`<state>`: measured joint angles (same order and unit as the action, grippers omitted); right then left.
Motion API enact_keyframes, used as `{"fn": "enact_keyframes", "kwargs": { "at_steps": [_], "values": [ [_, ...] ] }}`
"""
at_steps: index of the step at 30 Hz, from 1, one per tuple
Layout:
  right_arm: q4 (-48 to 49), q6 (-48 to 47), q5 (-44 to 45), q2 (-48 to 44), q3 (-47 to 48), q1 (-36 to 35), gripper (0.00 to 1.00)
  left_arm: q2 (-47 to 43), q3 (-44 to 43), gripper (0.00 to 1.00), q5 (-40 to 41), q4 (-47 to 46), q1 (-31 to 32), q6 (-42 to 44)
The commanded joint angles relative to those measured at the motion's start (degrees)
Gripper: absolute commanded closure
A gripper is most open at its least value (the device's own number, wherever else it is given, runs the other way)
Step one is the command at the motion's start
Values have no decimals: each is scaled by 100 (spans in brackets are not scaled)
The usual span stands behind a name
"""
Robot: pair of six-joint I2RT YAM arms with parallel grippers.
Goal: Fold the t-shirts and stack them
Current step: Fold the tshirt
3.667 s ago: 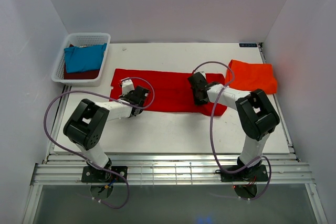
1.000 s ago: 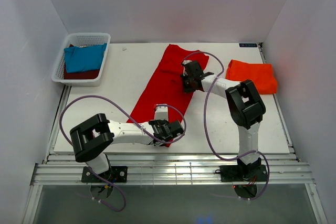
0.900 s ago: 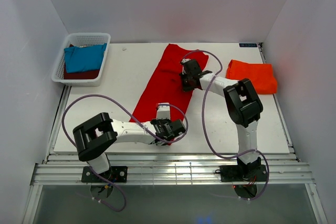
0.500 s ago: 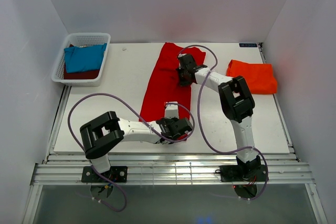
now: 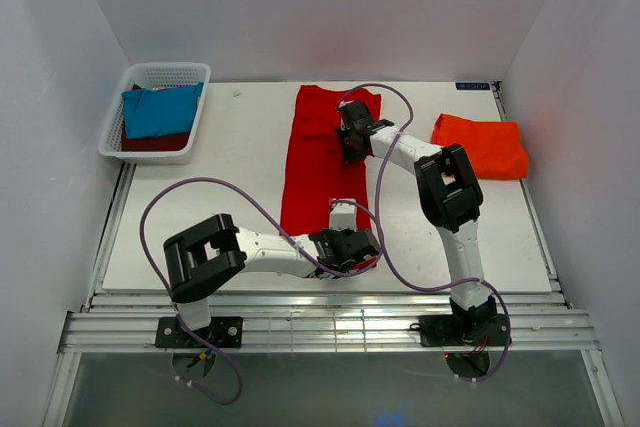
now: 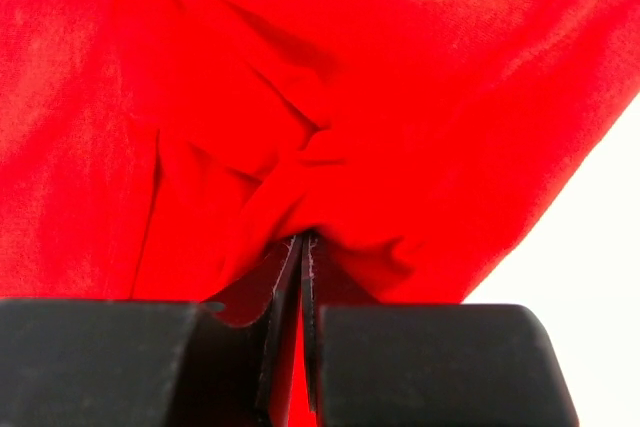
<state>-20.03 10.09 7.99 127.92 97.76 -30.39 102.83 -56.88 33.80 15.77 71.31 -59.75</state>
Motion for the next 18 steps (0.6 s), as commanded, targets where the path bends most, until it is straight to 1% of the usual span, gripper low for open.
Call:
{"fn": "enact_keyframes", "kwargs": {
  "at_steps": [1, 6, 9, 13, 18],
  "values": [
    [-528, -147, 379, 137, -152, 139, 92, 291, 19, 100, -840, 409, 217, 24],
    [-616, -139, 361, 146, -143, 139, 92, 212, 2, 100, -656, 497, 243, 16],
    [-756, -104, 326, 93, -160, 148, 92, 115, -16, 100, -401, 629, 243, 24],
    [-862, -16, 326, -143, -484, 148, 92, -8, -42, 100, -129, 831, 252, 42],
    [-836, 11, 344, -285, -845, 139, 92, -87, 28, 100, -119, 910, 252, -28]
  ]
}}
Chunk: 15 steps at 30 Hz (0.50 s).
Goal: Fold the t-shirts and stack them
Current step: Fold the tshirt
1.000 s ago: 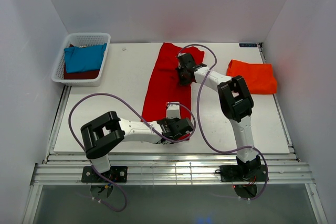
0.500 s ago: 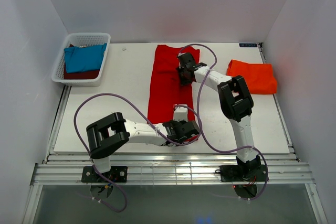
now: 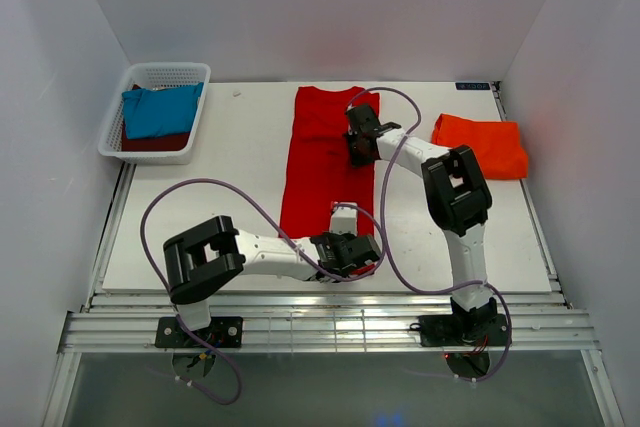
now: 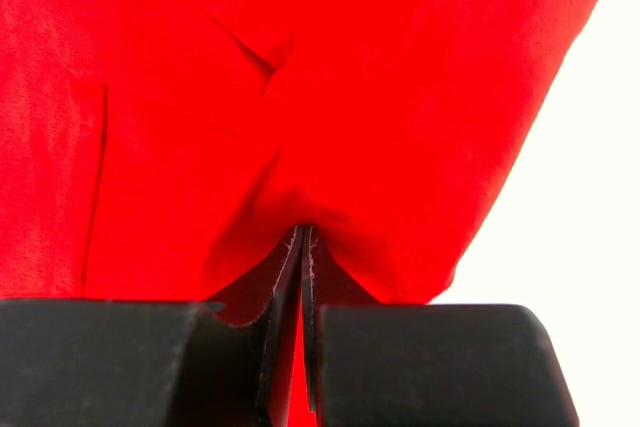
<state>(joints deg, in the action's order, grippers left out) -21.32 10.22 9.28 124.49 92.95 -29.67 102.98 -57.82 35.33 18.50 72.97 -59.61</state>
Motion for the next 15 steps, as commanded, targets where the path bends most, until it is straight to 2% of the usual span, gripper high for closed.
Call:
{"fn": "enact_keyframes", "kwargs": {
  "at_steps": [1, 6, 10, 12, 13, 15],
  "values": [
    [-707, -2, 215, 50, -391, 75, 92, -137, 148, 100, -272, 655, 95, -59],
    [-768, 50, 232, -38, -497, 67, 92, -313, 210, 100, -220, 690, 103, -94],
    [-349, 16, 495, -582, -768, 49, 92, -410, -44, 100, 61, 532, 165, 230],
    [-23, -28, 750, -1003, -1214, -12, 86, -550, -237, 100, 167, 392, 165, 721],
    [153, -72, 864, -1527, -1400, -47, 81, -638, -386, 99, 237, 147, 174, 915],
    [497, -160, 1216, -2075, -1856, -214, 70, -953, -493, 75, 325, -82, 174, 1406]
  ]
}}
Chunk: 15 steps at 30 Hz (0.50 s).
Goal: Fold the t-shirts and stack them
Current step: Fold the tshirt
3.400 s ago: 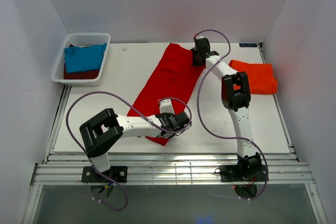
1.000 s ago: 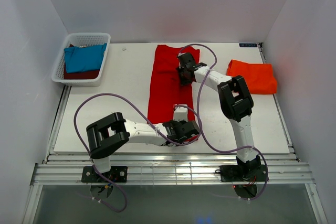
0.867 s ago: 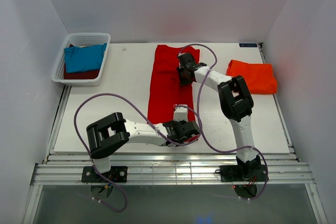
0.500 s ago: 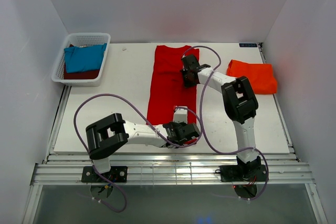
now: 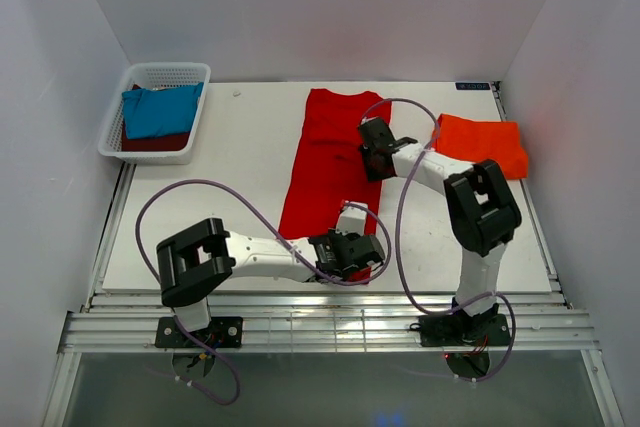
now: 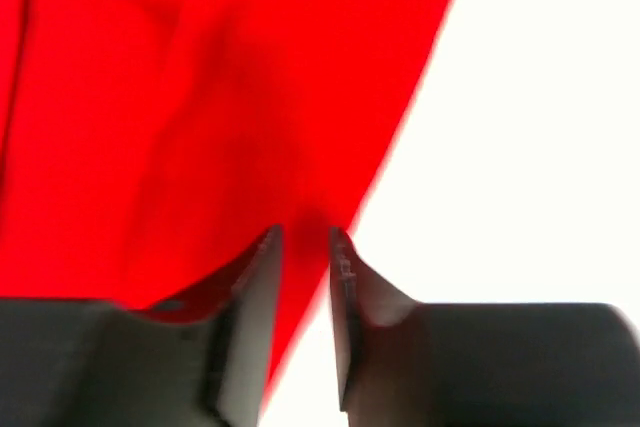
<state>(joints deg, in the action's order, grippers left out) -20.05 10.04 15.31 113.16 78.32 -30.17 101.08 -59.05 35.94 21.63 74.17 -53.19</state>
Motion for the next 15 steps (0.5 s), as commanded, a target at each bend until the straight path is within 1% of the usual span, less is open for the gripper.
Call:
{"fn": "enact_keyframes", "kwargs": {
  "at_steps": [1, 2, 3, 4, 5, 6, 7, 8, 9, 10, 12, 13, 14, 15],
  "values": [
    [388, -160, 692, -1424, -501, -225, 66, -887, -397, 62, 395, -579, 62, 897],
    [336, -161, 814, -1664, -615, -382, 59, -1010, -397, 35, 483, -607, 54, 968],
    [283, -47, 885, -1875, -756, -471, 57, -1281, -362, 26, 614, -616, 54, 1003],
    [222, 67, 964, -2303, -1062, -576, 55, -1423, -301, 20, 781, -555, 54, 977],
    [178, 181, 1061, -2534, -1265, -812, 54, -1563, -126, 17, 1096, -485, 54, 934],
    [169, 487, 1131, -2736, -1485, -971, 51, -1695, -29, 13, 1264, -171, 45, 681],
    [177, 655, 1184, -3121, -1930, -1112, 49, -1897, 50, 13, 1423, 76, 27, 496],
    [169, 848, 1220, -3308, -2144, -1383, 48, -1977, 190, 14, 1694, 331, 1, 267],
    [116, 1277, 1229, -3588, -2337, -1525, 48, -2030, 270, 20, 1775, 890, -112, -5],
    [81, 1516, 1229, -3713, -2661, -1648, 48, -2109, 367, 23, 1819, 1113, -183, -434],
    [-33, 1955, 1158, -3958, -2909, -2044, 48, -2206, 762, 28, 1750, 1457, -463, -762],
    [-121, 2340, 1176, -4021, -3015, -2202, 48, -2372, 937, 28, 1697, 1450, -543, -894],
    [-139, 2510, 1263, -4074, -3190, -2569, 48, -2478, 1287, 26, 1644, 1397, -622, -921],
    [-183, 2668, 1316, -4118, -3253, -2764, 48, -2601, 1464, 24, 1557, 1223, -736, -904]
  ]
}}
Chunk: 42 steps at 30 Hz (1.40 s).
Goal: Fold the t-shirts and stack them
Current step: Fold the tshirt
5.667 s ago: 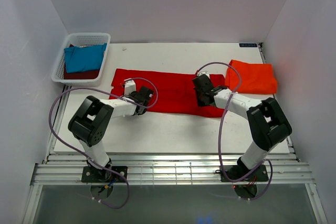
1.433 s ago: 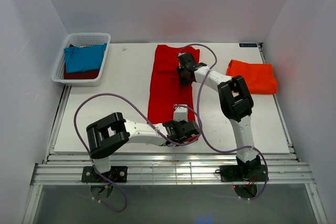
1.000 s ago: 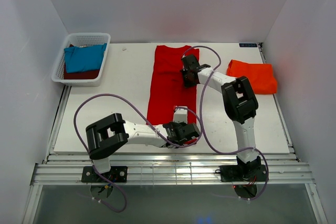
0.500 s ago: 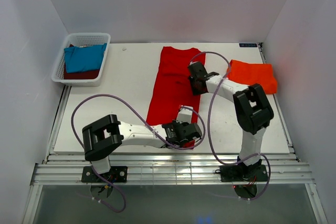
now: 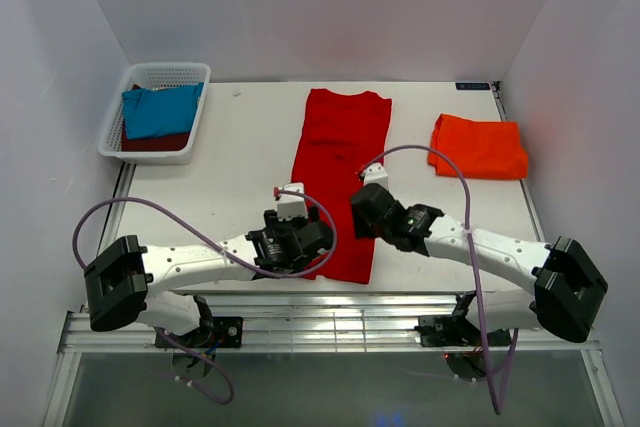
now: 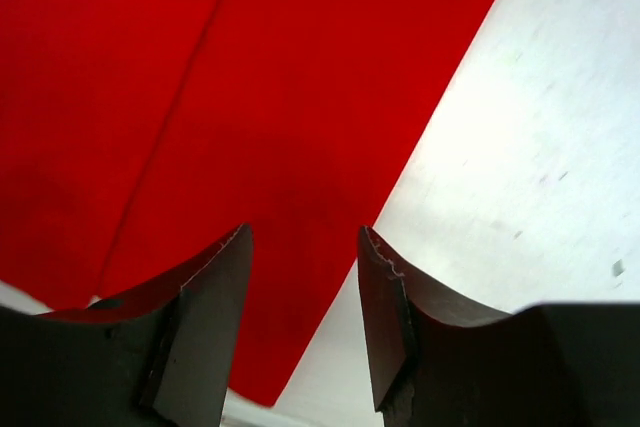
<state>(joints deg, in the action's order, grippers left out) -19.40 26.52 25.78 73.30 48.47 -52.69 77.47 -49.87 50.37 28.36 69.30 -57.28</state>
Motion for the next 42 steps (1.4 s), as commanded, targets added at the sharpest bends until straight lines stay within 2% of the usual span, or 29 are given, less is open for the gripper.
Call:
{"fn": "enact_keyframes", "kwargs": {
  "at_steps": [1, 6, 10, 15, 24, 33, 37, 42],
  "values": [
    [-318, 1317, 304, -123, -302, -671, 48, -389, 713, 20, 87, 391, -294, -347],
    [-503, 1952, 489, 306, -268, -1489, 47, -1216, 1759, 16, -246, -812, -994, 348],
    [-688, 2313, 629, 773, -92, -1823, 47, -1393, 2094, 15, -729, -1428, -1322, 831],
    [-1188, 2874, 823, 1073, 31, -1938, 47, -1226, 2279, 15, -1292, -1965, -1489, 999],
    [-1304, 3482, 982, 220, -619, -1930, 42, -927, 2113, 16, -1802, -1281, -1489, 516],
    [-1128, 3755, 779, 431, -962, -2017, 43, -778, 2218, 17, -2031, -982, -1349, 24],
    [-996, 3843, 762, 475, -1155, -2035, 44, -734, 2297, 19, -2066, -964, -1278, -64],
    [-952, 3957, 709, 414, -1270, -2044, 51, -751, 2280, 26, -2058, -771, -1191, -239]
  ]
}}
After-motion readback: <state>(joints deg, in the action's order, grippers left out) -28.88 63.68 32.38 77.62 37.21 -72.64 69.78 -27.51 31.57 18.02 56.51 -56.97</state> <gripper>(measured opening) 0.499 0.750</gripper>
